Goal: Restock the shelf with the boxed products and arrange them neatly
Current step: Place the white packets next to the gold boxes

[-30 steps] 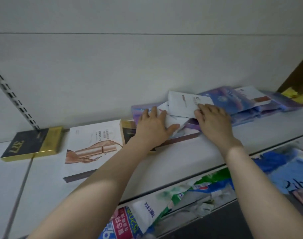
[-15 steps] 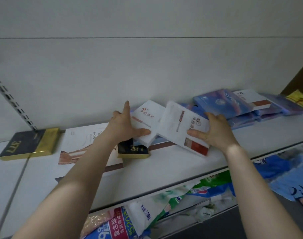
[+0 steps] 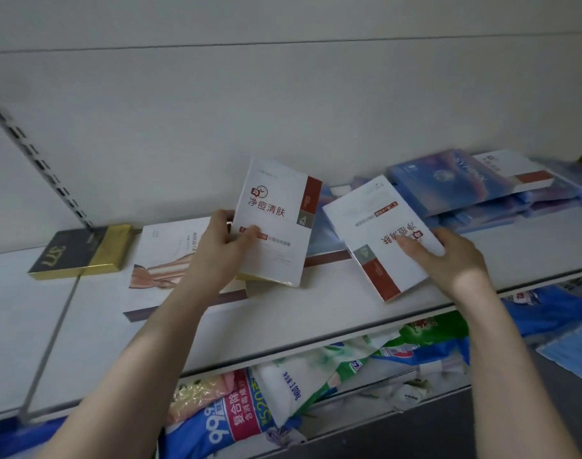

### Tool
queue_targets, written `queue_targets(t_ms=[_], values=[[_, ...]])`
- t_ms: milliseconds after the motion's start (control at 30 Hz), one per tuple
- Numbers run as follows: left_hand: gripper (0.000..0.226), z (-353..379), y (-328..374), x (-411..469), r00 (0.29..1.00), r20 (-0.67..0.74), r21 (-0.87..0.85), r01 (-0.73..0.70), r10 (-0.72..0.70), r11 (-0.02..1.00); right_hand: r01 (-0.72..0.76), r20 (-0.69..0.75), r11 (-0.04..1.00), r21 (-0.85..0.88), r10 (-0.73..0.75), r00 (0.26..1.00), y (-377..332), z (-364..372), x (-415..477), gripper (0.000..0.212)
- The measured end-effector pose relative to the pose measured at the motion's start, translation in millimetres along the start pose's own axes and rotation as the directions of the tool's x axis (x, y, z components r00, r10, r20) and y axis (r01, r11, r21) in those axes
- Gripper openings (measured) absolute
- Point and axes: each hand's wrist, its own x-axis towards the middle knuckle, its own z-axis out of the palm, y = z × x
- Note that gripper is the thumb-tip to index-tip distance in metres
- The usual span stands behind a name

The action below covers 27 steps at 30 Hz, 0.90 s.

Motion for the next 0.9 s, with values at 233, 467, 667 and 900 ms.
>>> queue_targets(t_ms=[233,467,667,900], values=[[0.026,-29,-5,-42,0.998,-0.068,-0.206,-0.002,-0.012,0.979,0.048,-0.083,0.922,0.384,-0.017,0.996,-20,26,-54,0.020],[0.020,-119,-36,-109,0.989,-0.146,-0.285,-0.018,-0.025,0.958,0.015,0.014,0.839,0.545,-0.027,1.000,-71,64,-160,0.025],[0.027,-250,-86,-184,0.978,-0.206,-0.345,-0.037,-0.037,0.938,0.070,0.038,0.799,0.598,-0.116,0.993,-147,136,-262,0.020],[0.021,-409,-156,-278,0.905,-0.409,-0.352,-0.036,-0.119,0.936,0.184,0.265,0.878,0.442,-0.324,0.908,-236,248,-368,0.017]])
